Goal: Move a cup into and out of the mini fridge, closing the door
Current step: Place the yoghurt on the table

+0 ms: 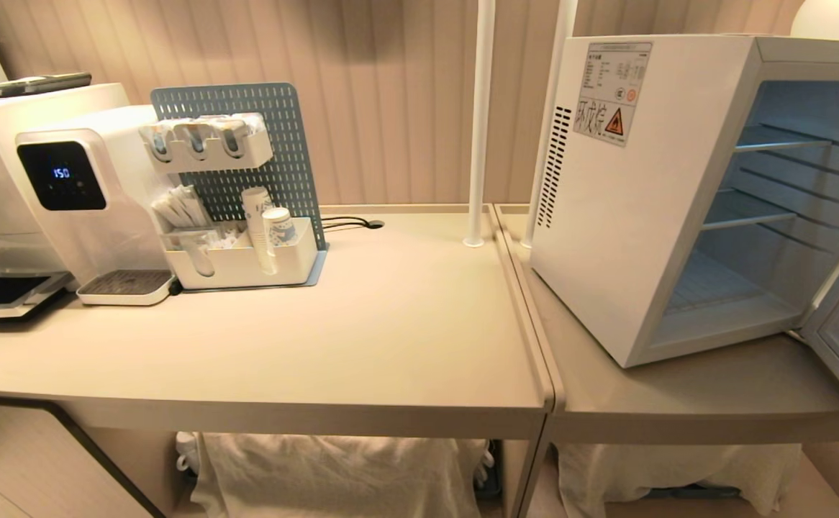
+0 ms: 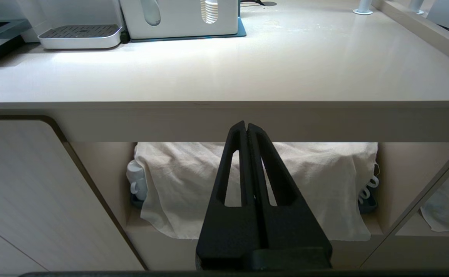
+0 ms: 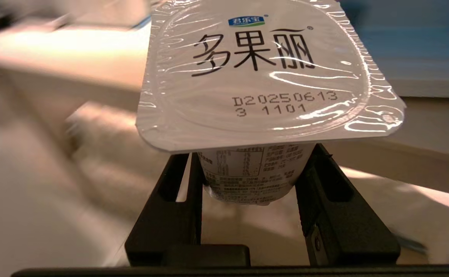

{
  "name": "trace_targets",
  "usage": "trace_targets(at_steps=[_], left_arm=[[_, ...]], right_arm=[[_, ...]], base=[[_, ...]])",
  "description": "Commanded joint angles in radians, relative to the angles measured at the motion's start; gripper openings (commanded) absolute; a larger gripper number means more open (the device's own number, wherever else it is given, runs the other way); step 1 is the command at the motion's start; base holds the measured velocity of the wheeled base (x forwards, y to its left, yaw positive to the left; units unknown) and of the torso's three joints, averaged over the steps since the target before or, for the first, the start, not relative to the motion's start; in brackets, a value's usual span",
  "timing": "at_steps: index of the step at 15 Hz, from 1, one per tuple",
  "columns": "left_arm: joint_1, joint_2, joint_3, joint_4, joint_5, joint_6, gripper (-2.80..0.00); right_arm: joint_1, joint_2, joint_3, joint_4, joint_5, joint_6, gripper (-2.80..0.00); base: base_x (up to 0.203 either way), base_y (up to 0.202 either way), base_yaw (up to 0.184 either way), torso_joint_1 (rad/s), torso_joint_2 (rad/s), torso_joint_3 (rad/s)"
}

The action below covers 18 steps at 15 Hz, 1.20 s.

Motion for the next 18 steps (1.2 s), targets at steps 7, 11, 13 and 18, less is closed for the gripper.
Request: trace_targets(at_steps=[7,11,13,18], left_arm=[[0.001,0.0,0.0,0.001,0.001,0.001,-2.8],[0.002,0.0,0.0,0.0,-0.001,0.001,-2.8],[0.0,0.0,0.0,0.0,-0.001,0.0,-2.8],[0.0,0.0,0.0,0.0,-0.001,0.0,-2.8]], right_arm=[[0.016,-0.065,0.392,-0.373,-0.303,-0.057,-2.8],[0.016,-0.065,0.394,-0.376,-0.303,-0.056,-2.8],[0.016,-0.065,0.394,-0.376,-0.303,-0.056,-2.8],[0.016,-0.065,0.395,-0.38,-0.305,-0.054,-2.8]], base=[[0.0,0.0,0.0,0.0,0.0,0.0],[0.0,0.0,0.0,0.0,0.0,0.0],[0.003,0.081,-0.009,0.003,0.0,0.004],[0.0,0.181,-0.001,0.005,0.0,0.0]])
